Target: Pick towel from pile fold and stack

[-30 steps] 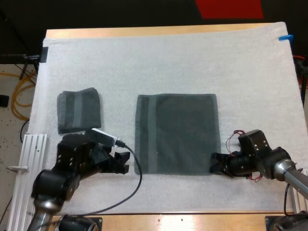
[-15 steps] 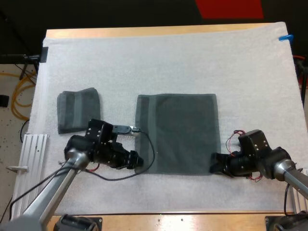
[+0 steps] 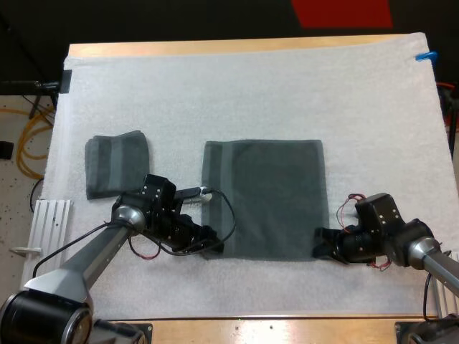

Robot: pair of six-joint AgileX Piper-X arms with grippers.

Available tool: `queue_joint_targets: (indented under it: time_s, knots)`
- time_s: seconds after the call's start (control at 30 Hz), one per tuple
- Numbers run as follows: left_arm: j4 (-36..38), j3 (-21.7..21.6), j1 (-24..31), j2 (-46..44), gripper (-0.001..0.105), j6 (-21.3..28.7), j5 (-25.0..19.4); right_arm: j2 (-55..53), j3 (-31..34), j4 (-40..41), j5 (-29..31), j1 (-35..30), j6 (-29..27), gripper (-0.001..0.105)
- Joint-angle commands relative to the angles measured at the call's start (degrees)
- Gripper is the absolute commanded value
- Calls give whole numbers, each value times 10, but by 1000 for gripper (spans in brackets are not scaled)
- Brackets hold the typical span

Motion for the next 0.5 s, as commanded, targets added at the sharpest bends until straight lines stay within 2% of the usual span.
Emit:
queue_joint_targets:
  time_s: [0.0,0.07,0.17,0.23,0.47]
  knots:
    - [-4,5,-3,10,57,2,3,0,0,0,-3,0,-7,0]
    - [-4,5,-3,10,56,2,5,0,0,0,-3,0,-7,0]
    - [-4,5,-3,10,47,2,5,0,0,0,-3,0,-7,0]
    - [-5,5,-3,10,35,2,3,0,0,0,-4,0,-7,0]
    - [-25,5,-10,10,4,2,3,0,0,0,-6,0,-10,0]
